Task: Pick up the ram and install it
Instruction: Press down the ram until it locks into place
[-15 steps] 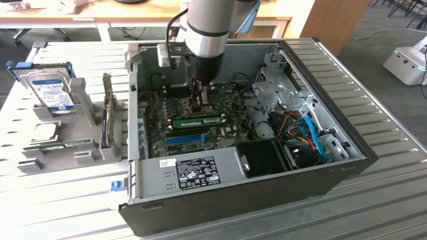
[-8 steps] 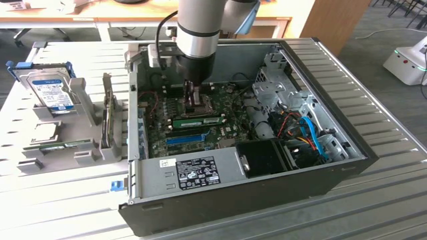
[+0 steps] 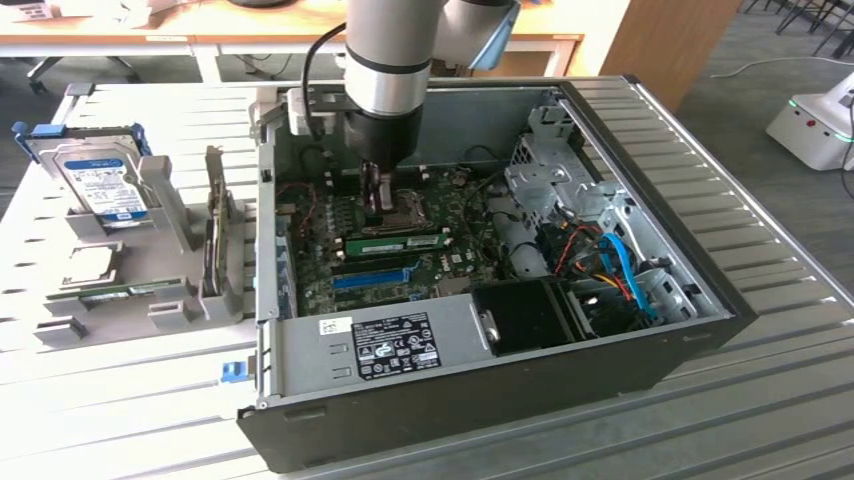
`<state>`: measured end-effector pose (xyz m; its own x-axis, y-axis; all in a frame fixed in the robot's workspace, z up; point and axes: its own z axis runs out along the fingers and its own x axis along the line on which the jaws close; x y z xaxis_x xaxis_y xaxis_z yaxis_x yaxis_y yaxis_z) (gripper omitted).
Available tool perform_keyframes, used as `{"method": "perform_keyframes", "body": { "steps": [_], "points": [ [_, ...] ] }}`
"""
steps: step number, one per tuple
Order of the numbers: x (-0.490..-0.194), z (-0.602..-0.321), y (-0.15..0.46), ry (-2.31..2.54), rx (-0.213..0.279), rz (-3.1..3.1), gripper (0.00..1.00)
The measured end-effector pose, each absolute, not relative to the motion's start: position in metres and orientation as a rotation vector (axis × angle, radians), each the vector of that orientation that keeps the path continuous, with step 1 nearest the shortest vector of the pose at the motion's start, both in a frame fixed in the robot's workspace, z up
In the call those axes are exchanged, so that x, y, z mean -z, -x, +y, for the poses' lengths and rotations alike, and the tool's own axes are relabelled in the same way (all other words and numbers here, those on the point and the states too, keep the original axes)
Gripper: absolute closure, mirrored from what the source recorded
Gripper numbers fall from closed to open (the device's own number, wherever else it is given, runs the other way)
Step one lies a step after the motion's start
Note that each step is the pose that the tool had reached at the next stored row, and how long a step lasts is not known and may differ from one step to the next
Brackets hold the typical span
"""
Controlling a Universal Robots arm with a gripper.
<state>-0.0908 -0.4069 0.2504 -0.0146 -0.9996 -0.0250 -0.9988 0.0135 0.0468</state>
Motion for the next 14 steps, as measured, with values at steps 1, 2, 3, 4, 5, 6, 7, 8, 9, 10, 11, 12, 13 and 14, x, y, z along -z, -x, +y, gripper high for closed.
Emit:
{"method": "perform_keyframes", "body": {
  "steps": [1,2,3,4,5,6,7,8,9,10,11,12,13,14],
  "points": [
    [-0.25,-0.407,0.092,-2.194,0.08,-2.226,0.89],
    [-0.25,-0.407,0.093,-2.194,0.08,-2.226,0.89],
    [-0.25,-0.407,0.094,-2.194,0.08,-2.226,0.89],
    [-0.25,-0.407,0.094,-2.194,0.08,-2.226,0.89],
    [-0.25,-0.407,0.094,-2.194,0.08,-2.226,0.89],
    [-0.25,-0.407,0.094,-2.194,0.08,-2.226,0.89],
    [-0.25,-0.407,0.094,-2.195,0.08,-2.226,0.89],
    [-0.25,-0.407,0.094,-2.195,0.08,-2.226,0.89],
    [-0.248,-0.407,0.094,-2.195,0.08,-2.225,0.89],
    [-0.246,-0.407,0.094,-2.195,0.08,-2.225,0.89],
    [-0.244,-0.407,0.094,-2.195,0.08,-2.225,0.89],
    [-0.242,-0.407,0.094,-2.195,0.08,-2.226,0.89],
    [-0.241,-0.407,0.094,-2.194,0.08,-2.226,0.89],
    [-0.239,-0.407,0.094,-2.195,0.08,-2.226,0.89]
  ]
}}
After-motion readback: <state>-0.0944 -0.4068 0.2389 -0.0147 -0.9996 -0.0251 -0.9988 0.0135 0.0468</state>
